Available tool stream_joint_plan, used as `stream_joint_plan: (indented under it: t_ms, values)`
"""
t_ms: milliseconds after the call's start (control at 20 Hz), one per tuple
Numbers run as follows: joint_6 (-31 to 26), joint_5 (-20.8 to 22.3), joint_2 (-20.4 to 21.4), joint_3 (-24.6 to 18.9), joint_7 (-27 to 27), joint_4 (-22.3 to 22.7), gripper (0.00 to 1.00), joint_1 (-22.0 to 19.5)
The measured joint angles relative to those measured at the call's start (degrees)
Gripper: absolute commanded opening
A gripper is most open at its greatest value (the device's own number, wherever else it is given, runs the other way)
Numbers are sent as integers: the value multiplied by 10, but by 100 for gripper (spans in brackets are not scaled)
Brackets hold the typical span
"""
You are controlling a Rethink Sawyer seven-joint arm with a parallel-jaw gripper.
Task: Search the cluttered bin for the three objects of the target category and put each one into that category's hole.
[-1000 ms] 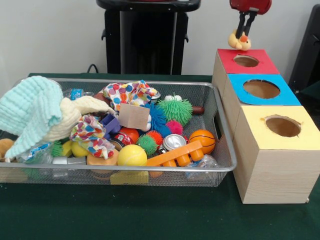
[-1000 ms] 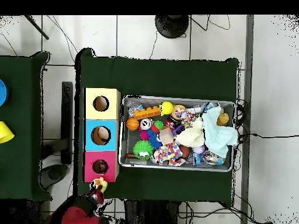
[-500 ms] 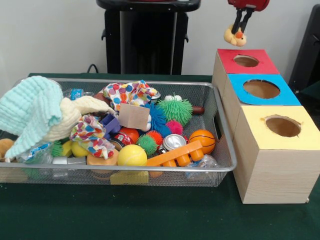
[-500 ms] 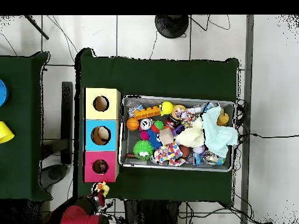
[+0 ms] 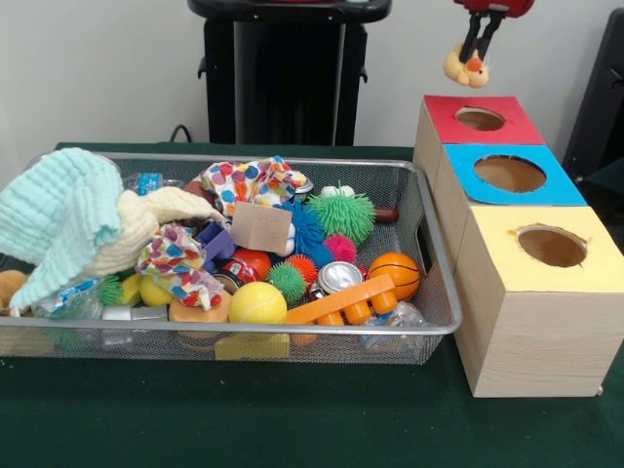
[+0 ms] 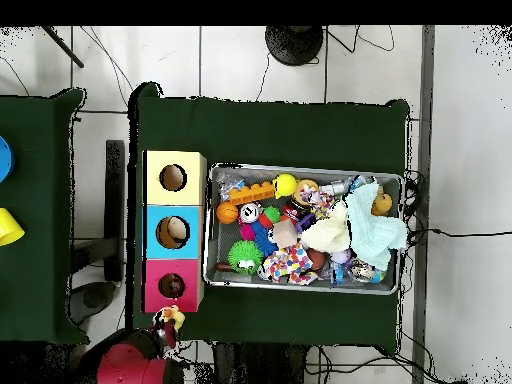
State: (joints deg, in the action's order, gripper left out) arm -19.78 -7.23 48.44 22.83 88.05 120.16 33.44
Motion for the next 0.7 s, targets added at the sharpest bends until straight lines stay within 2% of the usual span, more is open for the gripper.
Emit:
stream_joint_plan:
  t_ms: [600,650,700]
  values:
    - [-5,0,0,7,0,-27,0,0]
    - [-5,0,0,7,0,-28,100,-1]
    - [-5,0,0,7,0,-28,100,-1]
